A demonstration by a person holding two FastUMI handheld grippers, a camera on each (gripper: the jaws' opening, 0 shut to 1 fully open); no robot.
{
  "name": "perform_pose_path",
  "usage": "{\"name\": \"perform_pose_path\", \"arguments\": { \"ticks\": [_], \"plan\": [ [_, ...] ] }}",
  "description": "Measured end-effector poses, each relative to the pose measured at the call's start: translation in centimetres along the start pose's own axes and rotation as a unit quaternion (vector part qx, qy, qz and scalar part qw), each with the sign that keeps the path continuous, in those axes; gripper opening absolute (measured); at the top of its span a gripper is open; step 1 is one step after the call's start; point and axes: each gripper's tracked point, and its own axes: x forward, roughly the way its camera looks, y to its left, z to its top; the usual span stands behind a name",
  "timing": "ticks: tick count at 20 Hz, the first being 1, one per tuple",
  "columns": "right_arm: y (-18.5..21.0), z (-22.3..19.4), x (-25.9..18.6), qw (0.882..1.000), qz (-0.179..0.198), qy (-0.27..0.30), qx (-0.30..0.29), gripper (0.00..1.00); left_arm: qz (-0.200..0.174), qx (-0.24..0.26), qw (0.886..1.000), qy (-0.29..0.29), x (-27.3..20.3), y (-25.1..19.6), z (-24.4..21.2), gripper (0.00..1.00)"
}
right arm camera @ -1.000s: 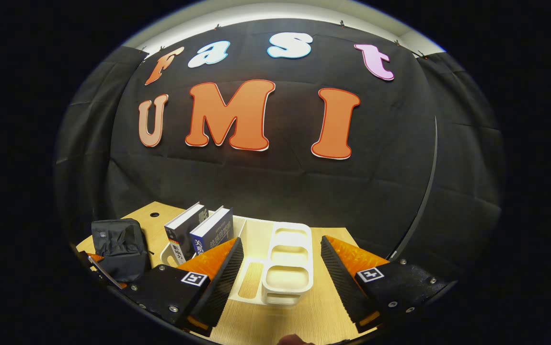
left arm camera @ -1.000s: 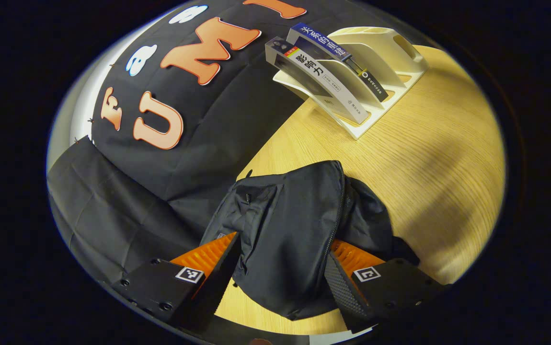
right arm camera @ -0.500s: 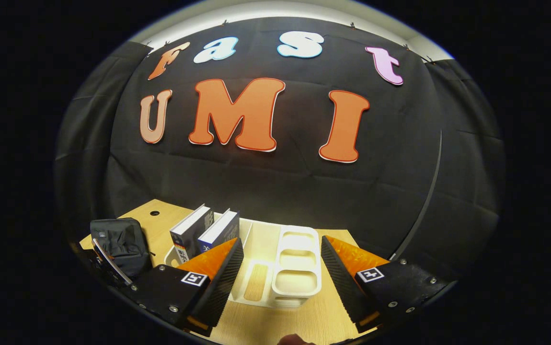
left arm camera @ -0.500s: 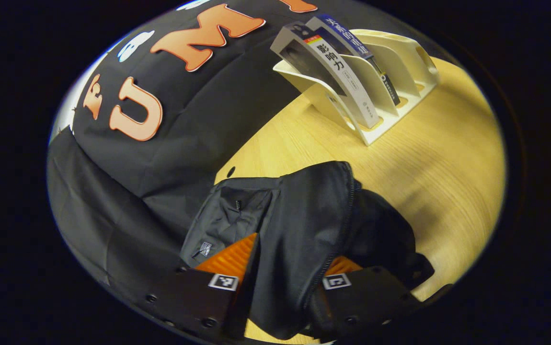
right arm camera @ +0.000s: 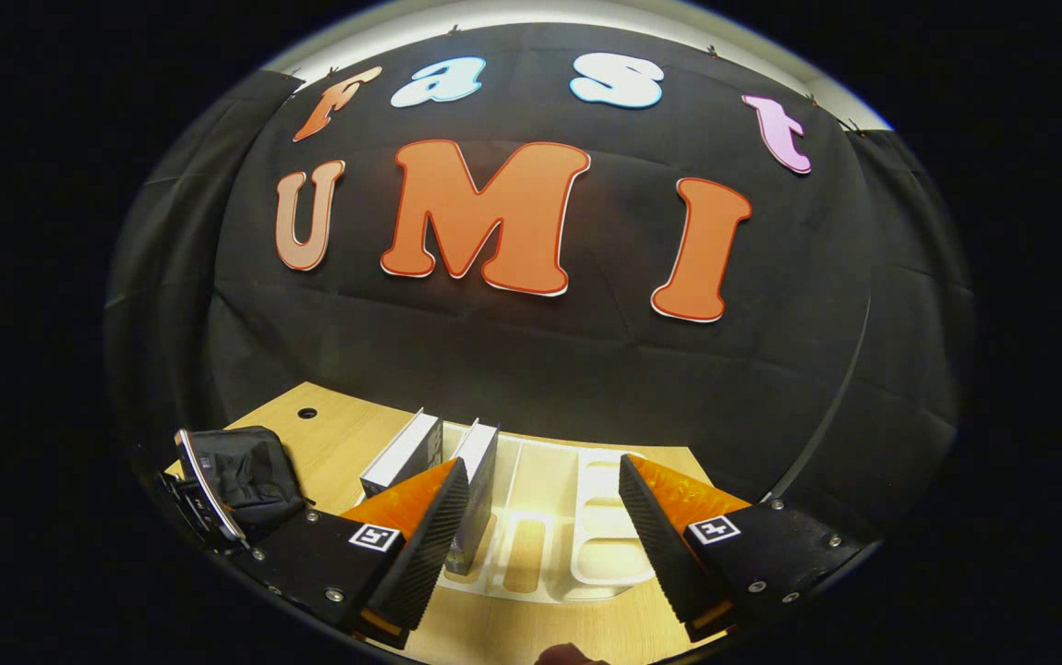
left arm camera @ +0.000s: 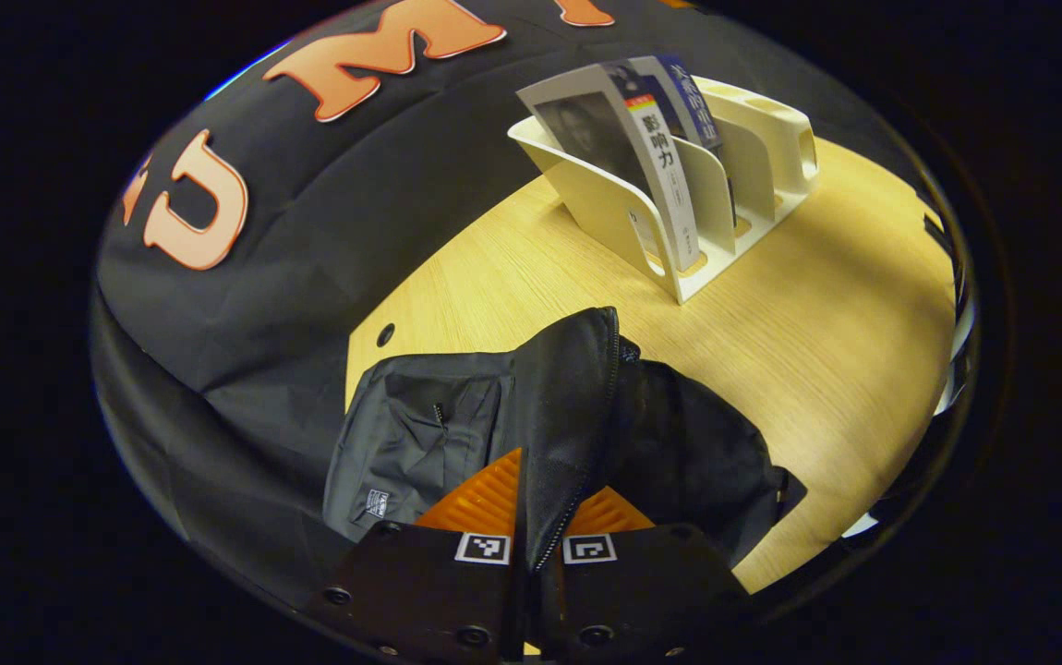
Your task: Open the schoolbag, grab two books from the bookshelf and put them into the schoolbag.
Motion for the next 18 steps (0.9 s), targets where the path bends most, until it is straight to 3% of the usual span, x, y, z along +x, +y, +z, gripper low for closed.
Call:
{"name": "perform_pose_path", "arguments": {
  "ticks": [11,18],
  "plan": [
    [4.6,2.1,3.6,0.998,0.001,0.043,-0.043,0.97,-0.087,-0.015,0.996,0.003,-2.5,5.2,2.0,0.07],
    [7.4,2.5,6.6,0.994,0.017,0.104,-0.037,0.98,-0.179,-0.064,0.981,0.023,-3.3,8.0,3.2,0.07]
  ]
}}
